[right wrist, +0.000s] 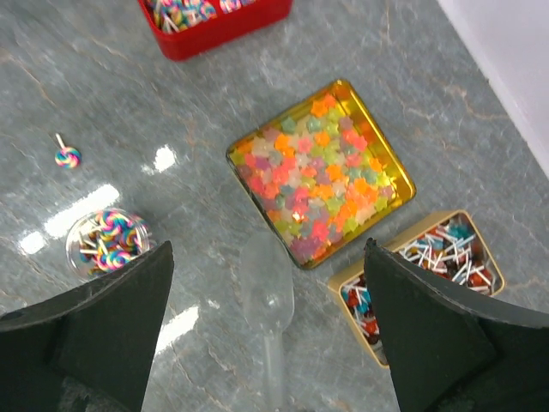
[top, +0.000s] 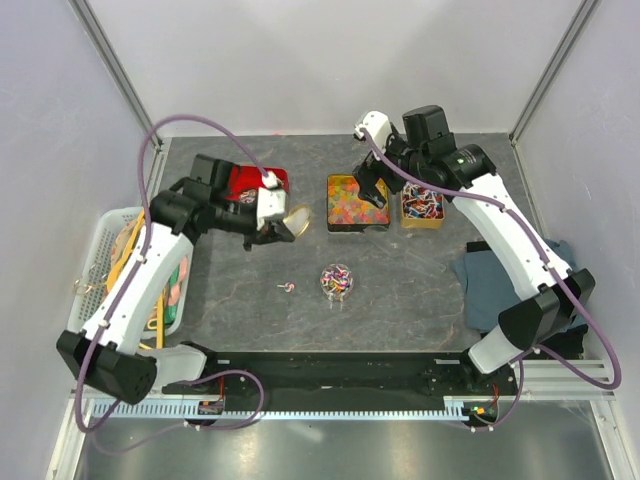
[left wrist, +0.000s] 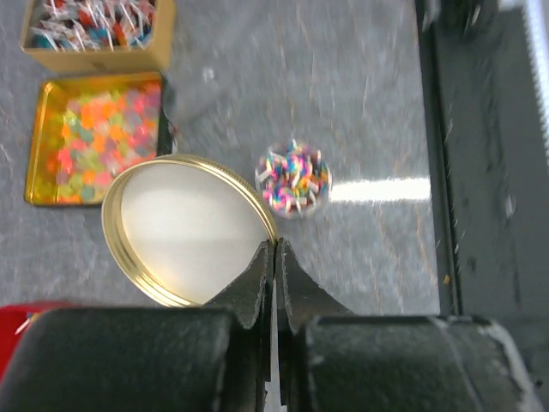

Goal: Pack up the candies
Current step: Pick up the bottle lid at the center of the board, then adjust the bottle lid.

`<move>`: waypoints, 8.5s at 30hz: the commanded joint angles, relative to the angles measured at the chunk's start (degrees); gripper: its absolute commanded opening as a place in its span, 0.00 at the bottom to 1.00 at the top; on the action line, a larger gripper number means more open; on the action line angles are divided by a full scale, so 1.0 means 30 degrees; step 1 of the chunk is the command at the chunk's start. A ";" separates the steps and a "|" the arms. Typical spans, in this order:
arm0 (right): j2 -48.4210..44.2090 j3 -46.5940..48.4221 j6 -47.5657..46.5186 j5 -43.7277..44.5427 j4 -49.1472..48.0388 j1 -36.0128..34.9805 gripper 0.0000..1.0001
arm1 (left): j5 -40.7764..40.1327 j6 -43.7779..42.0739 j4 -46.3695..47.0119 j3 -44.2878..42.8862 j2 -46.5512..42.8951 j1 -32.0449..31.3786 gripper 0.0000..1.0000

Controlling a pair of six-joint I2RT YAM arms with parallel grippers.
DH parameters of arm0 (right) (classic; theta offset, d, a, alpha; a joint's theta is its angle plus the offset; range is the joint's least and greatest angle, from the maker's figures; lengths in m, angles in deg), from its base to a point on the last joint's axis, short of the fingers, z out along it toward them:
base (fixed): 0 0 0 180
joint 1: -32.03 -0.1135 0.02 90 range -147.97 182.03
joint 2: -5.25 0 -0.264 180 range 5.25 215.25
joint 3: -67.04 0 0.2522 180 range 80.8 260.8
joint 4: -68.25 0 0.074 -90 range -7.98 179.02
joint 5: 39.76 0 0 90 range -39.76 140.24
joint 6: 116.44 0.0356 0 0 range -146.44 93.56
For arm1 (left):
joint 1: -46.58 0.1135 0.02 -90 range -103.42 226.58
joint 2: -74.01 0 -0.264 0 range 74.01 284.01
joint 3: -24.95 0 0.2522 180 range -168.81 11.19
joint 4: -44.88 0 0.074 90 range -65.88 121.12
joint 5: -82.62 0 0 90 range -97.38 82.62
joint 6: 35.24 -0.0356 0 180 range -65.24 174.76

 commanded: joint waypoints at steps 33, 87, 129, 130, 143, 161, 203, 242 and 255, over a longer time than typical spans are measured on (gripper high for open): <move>-0.0113 -0.5086 0.0494 -0.3212 -1.3653 -0.1281 0.98 | 1.7970 1.5338 0.0407 -1.7732 1.4417 0.3927 0.02; 0.1741 0.1254 0.3571 -1.3926 -1.0106 0.1967 0.98 | 1.7970 1.7068 0.2341 -1.6326 1.3510 0.3546 0.02; 0.1620 -0.4321 1.0106 -2.3195 -1.9309 0.3964 0.98 | 1.8000 1.6043 0.2371 -1.3250 1.1575 0.0763 0.02; 0.1679 -0.4114 0.9961 -2.3195 -1.9074 0.3934 0.98 | 1.8029 1.6043 0.2400 -1.3191 1.1575 0.0733 0.02; 0.1476 -0.3232 0.8113 -2.3195 -1.6201 0.3143 0.85 | 1.8000 1.5954 0.2400 -1.3306 1.2482 0.0587 0.02; 0.1709 -0.5049 1.3532 -2.3195 -2.2030 0.3142 0.00 | 1.8000 1.6014 0.2400 -1.3601 1.3215 0.0967 0.06; 0.0538 -0.4845 1.3212 -1.5607 -1.8135 0.3289 0.00 | 0.6193 1.6628 1.1189 -0.6393 0.9260 0.0968 0.99; 0.0713 -0.4816 1.3505 -1.5931 -1.7197 0.4196 0.48 | 0.9385 1.7654 1.2771 -0.5135 0.9145 0.0440 0.02; -0.2884 -0.3642 -0.2795 -0.7362 -0.6772 0.2941 0.89 | 1.0440 2.6495 1.7686 -0.5455 1.0402 0.0791 0.02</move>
